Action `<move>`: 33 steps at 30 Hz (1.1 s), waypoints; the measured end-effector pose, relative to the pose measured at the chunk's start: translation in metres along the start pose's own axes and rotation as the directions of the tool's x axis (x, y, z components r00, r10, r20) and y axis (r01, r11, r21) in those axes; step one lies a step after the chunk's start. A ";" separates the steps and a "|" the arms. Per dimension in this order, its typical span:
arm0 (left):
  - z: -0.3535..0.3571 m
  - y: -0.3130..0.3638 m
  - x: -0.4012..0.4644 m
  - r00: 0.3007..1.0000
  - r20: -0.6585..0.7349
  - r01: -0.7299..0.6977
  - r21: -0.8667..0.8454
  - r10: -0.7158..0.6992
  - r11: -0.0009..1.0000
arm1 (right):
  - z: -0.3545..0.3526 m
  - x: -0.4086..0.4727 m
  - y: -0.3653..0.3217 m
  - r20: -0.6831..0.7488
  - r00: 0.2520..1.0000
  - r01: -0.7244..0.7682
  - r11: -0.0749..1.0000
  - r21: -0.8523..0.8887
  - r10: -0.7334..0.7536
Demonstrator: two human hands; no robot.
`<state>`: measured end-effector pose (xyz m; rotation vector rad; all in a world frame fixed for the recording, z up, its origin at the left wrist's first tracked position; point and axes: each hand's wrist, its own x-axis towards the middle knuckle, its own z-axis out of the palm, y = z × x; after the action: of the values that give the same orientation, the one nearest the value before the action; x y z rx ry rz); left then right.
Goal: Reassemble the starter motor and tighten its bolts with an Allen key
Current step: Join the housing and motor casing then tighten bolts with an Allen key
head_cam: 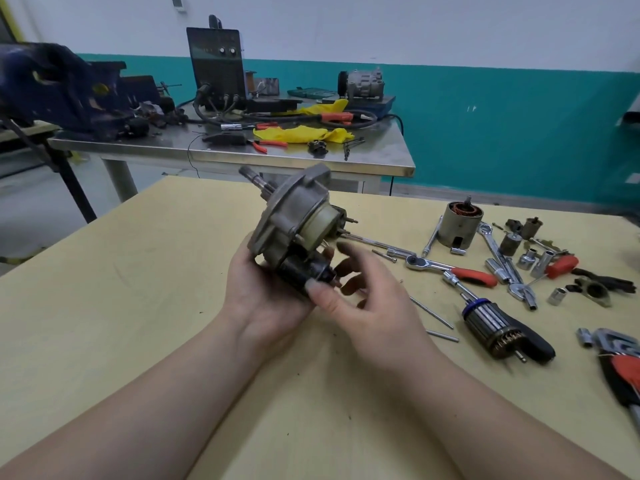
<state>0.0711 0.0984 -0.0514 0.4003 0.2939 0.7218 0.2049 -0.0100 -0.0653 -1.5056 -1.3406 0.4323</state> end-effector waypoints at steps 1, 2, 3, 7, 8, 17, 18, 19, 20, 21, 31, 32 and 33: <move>0.001 0.001 -0.001 1.000 0.024 -0.004 -0.003 0.004 1.000 | 0.006 -0.002 0.001 0.019 1.000 -0.007 0.999 -0.037 0.008; 0.002 0.001 -0.001 0.999 0.033 0.003 0.000 -0.003 1.000 | 0.012 -0.005 0.002 0.017 1.000 -0.009 0.999 -0.036 0.009; 0.003 0.000 -0.003 0.999 0.027 0.020 0.007 -0.020 1.000 | 0.018 -0.007 0.003 -0.005 1.000 -0.002 1.000 -0.017 0.002; 0.007 -0.004 -0.005 1.000 -0.016 0.011 -0.029 -0.012 1.000 | 0.028 -0.005 0.004 -0.114 0.992 0.047 0.999 -0.003 -0.047; 0.007 -0.004 -0.006 1.000 -0.031 0.004 -0.019 -0.005 1.000 | 0.028 -0.003 0.003 -0.108 0.993 0.052 0.999 -0.001 -0.051; 0.006 0.023 -0.014 0.991 0.122 -0.065 0.107 0.052 0.992 | 0.023 0.017 -0.021 -0.125 0.982 0.161 0.969 0.187 -0.139; 0.004 0.032 -0.011 0.993 0.099 -0.082 0.105 0.071 0.991 | 0.020 0.021 -0.023 -0.132 0.979 0.181 0.965 0.189 -0.158; 0.003 0.041 -0.010 0.993 0.085 -0.090 0.083 0.083 0.993 | 0.017 0.026 -0.025 -0.119 0.977 0.194 0.966 0.171 -0.175; 0.000 0.048 -0.009 0.992 0.089 -0.093 0.056 0.088 0.994 | 0.016 0.030 -0.028 -0.088 0.979 0.196 0.969 0.148 -0.185; -0.003 0.053 -0.008 0.991 0.097 -0.097 0.041 0.093 0.994 | 0.017 0.034 -0.029 -0.046 0.982 0.187 0.974 0.130 -0.183; -0.031 0.072 0.007 0.975 0.073 -0.214 0.062 0.210 0.975 | 0.023 0.086 -0.043 0.273 0.925 0.286 0.957 -0.051 -0.263; -0.032 0.070 0.007 0.974 0.048 -0.224 0.023 0.223 0.974 | 0.018 0.092 -0.045 0.362 0.896 0.292 0.956 -0.045 -0.257; -0.034 0.068 0.008 0.974 0.025 -0.226 -0.021 0.226 0.974 | 0.012 0.100 -0.046 0.415 0.877 0.270 0.963 -0.002 -0.245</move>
<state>0.0238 0.1584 -0.0519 0.4302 0.2179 0.9409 0.2031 0.0762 0.0039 -1.2985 -1.8754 0.5625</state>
